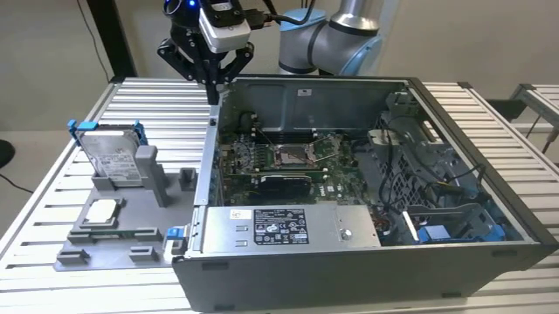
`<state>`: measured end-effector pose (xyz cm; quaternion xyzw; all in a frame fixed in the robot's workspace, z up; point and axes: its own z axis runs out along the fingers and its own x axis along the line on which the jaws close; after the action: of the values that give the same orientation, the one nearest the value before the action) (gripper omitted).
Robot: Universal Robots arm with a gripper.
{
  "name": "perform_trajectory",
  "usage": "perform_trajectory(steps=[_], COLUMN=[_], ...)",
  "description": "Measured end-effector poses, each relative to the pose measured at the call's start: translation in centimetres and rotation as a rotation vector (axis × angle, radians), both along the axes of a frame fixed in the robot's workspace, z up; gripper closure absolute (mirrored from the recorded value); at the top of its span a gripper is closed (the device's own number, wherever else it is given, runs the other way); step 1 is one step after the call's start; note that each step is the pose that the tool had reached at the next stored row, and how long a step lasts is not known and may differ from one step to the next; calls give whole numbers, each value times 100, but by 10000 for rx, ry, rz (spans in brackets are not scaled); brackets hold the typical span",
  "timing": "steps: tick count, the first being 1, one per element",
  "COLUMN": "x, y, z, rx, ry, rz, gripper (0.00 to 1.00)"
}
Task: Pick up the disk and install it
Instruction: 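Reach for the disk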
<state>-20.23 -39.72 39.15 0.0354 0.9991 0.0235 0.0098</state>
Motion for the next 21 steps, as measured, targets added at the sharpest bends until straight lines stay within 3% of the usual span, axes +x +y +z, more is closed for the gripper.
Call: perform_trajectory(steps=[21], x=[-45], y=[11], z=[-8], rx=[2], ry=[13], rz=[-1], gripper=[100])
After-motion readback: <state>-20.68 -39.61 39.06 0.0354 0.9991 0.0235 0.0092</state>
